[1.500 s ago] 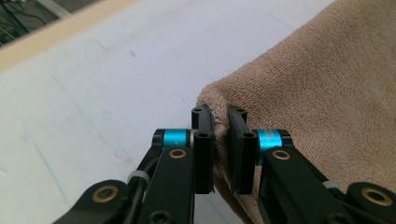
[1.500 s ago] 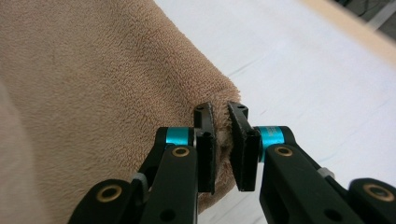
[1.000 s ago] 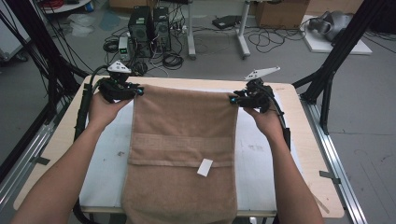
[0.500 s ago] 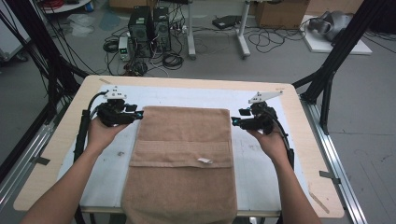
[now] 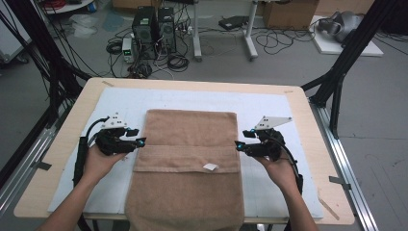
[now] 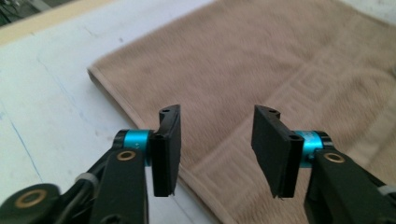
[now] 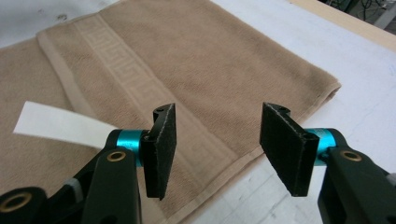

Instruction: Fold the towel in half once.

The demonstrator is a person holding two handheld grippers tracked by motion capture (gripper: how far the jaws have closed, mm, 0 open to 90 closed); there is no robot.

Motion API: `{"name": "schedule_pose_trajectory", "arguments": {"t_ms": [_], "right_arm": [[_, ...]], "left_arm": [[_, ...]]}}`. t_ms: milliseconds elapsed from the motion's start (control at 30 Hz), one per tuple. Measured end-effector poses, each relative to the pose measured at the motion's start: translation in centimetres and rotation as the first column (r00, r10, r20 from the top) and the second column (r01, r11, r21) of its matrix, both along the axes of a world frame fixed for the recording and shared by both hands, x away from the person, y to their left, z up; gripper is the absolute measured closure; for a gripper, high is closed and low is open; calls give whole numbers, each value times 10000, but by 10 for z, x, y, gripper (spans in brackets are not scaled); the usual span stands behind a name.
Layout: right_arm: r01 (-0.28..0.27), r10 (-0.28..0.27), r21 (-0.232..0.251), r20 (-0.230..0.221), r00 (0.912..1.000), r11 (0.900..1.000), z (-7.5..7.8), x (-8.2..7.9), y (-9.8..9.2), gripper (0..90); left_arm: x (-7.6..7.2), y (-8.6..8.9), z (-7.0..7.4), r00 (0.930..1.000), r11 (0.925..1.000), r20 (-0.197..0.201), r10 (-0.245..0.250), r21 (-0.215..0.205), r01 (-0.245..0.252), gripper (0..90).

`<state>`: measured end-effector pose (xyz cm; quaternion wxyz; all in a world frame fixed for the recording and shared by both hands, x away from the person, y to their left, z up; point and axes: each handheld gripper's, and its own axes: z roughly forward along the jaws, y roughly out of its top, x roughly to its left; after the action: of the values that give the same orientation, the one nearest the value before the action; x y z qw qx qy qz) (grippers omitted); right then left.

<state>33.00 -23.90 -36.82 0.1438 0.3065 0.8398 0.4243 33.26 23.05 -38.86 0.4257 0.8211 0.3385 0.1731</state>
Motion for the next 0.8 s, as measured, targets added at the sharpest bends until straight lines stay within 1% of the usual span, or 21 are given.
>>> {"name": "schedule_pose_trajectory", "arguments": {"t_ms": [167,233,367,500,567,667,733,800], "right_arm": [[-165,165,-35,-29,9999,9999,-8,-10,4,454],[-224,223,-115,-114,9997,9997,-12,-13,6,454],[-398,392,-303,-179,9991,9988,-22,-19,10,463],[-505,493,-330,-342,9982,9982,-32,-23,12,468],[-530,513,-399,-429,9978,9978,-36,-24,14,473],[-620,595,-472,-527,9968,9970,-41,-25,17,478],[-697,665,-556,-585,9961,9960,-44,-26,19,483],[-753,713,-593,-668,9952,9954,-47,-26,20,490]], "left_arm": [[-15,1,-8,9999,9999,23,-106,-127,106,504],[-19,0,-13,9999,9998,-42,-142,-148,141,501],[-26,-2,-21,9997,9997,-76,-231,-58,231,495],[-33,-4,-27,9992,9993,-129,-377,67,378,491],[-35,-5,-29,9986,9986,-188,-487,183,491,492],[-39,-7,-30,9982,9980,-134,-593,196,595,492],[-40,-8,-33,9977,9974,-197,-654,285,660,493],[-41,-8,-38,9970,9968,-339,-699,366,711,494]]}}
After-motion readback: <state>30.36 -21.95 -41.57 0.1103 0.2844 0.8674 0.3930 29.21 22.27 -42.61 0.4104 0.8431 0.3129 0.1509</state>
